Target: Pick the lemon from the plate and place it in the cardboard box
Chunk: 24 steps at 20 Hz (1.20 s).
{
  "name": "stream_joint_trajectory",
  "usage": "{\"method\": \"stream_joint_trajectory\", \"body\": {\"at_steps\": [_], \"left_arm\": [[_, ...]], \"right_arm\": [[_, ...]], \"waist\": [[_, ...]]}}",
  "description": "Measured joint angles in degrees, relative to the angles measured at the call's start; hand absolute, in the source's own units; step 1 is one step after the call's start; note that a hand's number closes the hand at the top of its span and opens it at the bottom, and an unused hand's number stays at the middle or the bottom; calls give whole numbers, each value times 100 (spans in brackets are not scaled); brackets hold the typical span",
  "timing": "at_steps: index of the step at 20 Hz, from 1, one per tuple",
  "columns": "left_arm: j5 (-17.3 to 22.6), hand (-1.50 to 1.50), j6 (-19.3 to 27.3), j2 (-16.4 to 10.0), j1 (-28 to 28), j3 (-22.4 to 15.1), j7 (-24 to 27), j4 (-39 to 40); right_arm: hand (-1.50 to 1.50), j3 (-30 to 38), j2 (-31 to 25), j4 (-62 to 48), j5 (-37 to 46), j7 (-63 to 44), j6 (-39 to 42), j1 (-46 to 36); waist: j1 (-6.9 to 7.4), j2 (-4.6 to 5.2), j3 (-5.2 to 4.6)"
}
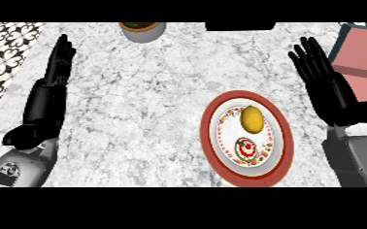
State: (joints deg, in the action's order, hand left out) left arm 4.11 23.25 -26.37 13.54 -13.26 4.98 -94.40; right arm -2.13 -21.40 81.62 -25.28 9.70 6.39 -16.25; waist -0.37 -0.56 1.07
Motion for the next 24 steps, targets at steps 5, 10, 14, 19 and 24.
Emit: {"method": "stream_joint_trajectory", "body": {"at_steps": [5,10,14,19,24], "left_arm": [[37,0,-490,-257,-126,-80,10,168],[262,0,-1090,-460,-313,-234,-28,276],[475,0,-1510,-542,-279,-178,29,407],[464,0,-1729,-448,-191,-244,55,487],[471,0,-1882,-413,-133,-229,10,491]], "right_arm": [[-150,534,-512,666,470,-333,-939,30],[-150,757,-1453,1032,1636,-931,-1751,565],[-150,546,-1672,1819,2523,-1083,-2184,1368],[-150,209,-2140,2520,3532,-1375,-2146,1862],[-150,-355,-2604,3190,4276,-2584,-1579,1900]], "waist": [[-169,-4,-92],[-355,-14,-139],[-279,3,-128],[-137,28,-120],[-13,43,-126]]}}
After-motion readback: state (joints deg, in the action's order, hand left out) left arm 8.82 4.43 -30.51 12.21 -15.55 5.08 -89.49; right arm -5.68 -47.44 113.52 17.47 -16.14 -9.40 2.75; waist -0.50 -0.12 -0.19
